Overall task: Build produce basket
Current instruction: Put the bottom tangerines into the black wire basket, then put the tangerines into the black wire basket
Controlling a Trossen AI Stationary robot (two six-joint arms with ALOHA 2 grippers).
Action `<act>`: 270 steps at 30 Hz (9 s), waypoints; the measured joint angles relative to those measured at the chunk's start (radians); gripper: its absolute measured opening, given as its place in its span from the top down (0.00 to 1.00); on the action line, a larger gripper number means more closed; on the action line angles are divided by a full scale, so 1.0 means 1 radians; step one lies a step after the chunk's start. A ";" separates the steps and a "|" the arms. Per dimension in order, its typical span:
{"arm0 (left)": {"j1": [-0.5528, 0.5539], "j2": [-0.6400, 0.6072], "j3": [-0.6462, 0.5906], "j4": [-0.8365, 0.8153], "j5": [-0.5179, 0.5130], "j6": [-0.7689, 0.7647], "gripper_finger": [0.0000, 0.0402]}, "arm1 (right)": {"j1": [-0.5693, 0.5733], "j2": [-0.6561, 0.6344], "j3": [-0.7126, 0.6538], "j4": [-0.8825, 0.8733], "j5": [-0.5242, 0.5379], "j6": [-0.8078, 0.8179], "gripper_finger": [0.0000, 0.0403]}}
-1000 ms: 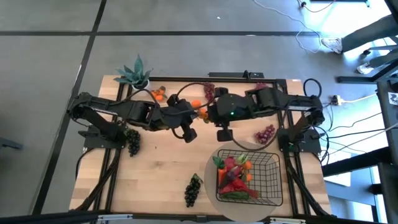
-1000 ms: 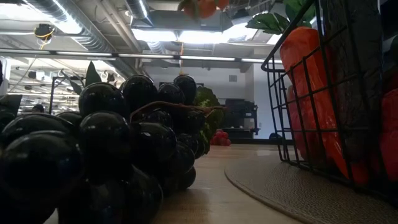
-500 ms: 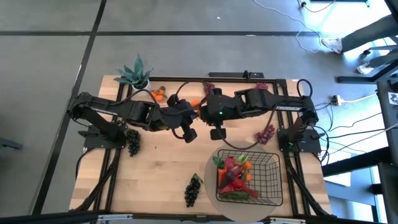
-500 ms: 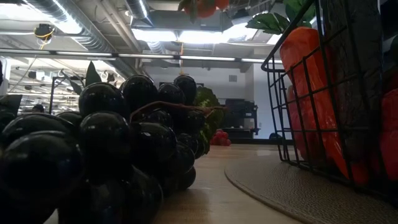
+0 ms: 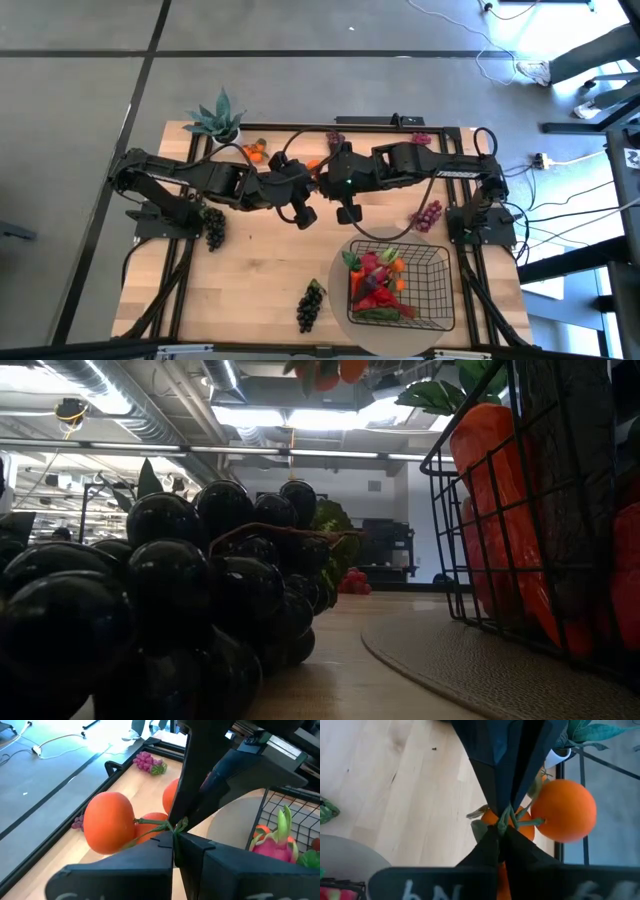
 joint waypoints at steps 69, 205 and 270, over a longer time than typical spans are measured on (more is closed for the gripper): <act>-0.071 -0.037 0.114 -0.109 0.009 0.202 0.81 | 0.575 -0.341 -0.007 -0.414 0.057 0.973 1.00; 0.424 -0.021 -0.183 -0.515 0.407 -0.527 0.81 | 0.099 -0.401 -0.237 -0.320 0.126 0.539 0.74; 0.974 0.337 -0.217 -0.286 0.305 0.052 0.90 | -0.185 -0.402 -0.237 -0.147 -0.029 0.441 0.74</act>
